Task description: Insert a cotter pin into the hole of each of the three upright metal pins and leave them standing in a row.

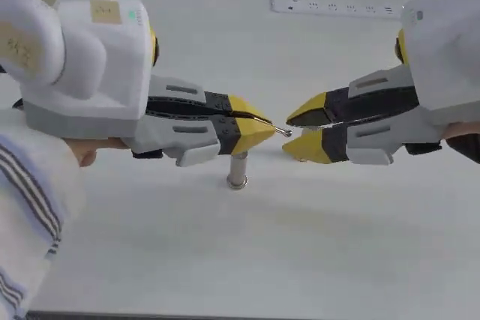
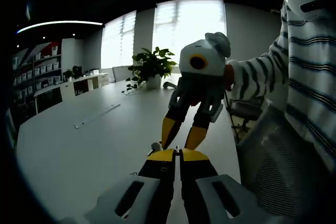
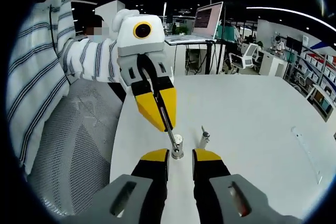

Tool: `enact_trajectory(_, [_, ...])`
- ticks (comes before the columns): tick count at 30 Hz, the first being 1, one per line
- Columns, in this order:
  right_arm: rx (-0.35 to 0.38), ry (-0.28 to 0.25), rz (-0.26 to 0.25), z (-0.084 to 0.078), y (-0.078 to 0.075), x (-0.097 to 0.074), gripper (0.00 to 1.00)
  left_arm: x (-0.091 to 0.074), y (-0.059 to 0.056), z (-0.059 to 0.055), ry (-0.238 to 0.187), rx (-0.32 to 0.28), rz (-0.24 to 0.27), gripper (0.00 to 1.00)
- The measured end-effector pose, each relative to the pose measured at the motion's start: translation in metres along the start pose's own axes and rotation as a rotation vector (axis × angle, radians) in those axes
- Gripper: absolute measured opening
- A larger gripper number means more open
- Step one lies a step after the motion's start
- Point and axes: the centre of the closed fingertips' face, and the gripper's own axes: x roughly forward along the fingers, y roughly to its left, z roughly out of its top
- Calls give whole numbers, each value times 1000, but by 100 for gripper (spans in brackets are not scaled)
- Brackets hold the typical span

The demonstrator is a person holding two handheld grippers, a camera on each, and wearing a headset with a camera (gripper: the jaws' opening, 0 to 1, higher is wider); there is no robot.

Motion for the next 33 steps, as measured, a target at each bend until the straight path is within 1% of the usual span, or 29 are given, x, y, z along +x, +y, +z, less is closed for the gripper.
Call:
enact_trajectory(3, [0, 0, 13, 0, 4, 0, 9, 1, -4, 4, -15, 22, -21, 0])
enact_trajectory(5, [-12, -5, 24, 1, 8, 0, 4, 1, -5, 3, -10, 29, -28, 0])
enact_trajectory(7, [-11, -7, 33, 2, 9, 1, 0, -2, 1, -2, -2, 38, -29, 0])
enact_trajectory(11, [-21, -2, 43, 1, 10, 1, 0, 2, -7, 2, -8, 36, -37, 0])
enact_trajectory(12, [-25, -1, 43, 1, 10, 1, 0, 3, -10, 2, -4, 45, -37, 0])
enact_trajectory(13, [-28, 0, 47, 2, 10, 0, 0, 4, -12, 1, 10, 71, -44, 0])
enact_trajectory(17, [-24, -18, 72, 5, 13, -4, 0, 2, -12, -4, 25, 72, -47, 0])
enact_trajectory(20, [-34, -24, 78, 7, 15, -5, 0, 1, -12, -7, 35, 103, -46, 0])
enact_trajectory(24, [-55, -13, 85, 6, 16, -5, 0, 2, -12, -8, 42, 85, -49, 0])
enact_trajectory(26, [-56, -12, 88, 8, 18, -3, 0, 1, -11, -11, 59, 82, -51, 0])
enact_trajectory(27, [-57, -13, 87, 8, 19, -3, 0, 0, -9, -14, 73, 104, -46, 1])
enact_trajectory(28, [-57, -14, 85, 9, 19, -2, 0, 0, -7, -16, 81, 108, -39, 4])
enact_trajectory(30, [-52, -16, 75, 9, 19, -1, 0, -1, -4, -19, 90, 110, -29, 12])
enact_trajectory(32, [-44, -16, 63, 8, 18, 0, 0, -2, 1, -24, 103, 110, -9, 20])
enact_trajectory(33, [-41, -15, 50, 6, 16, 1, 0, -3, 3, -26, 107, 112, -3, 24])
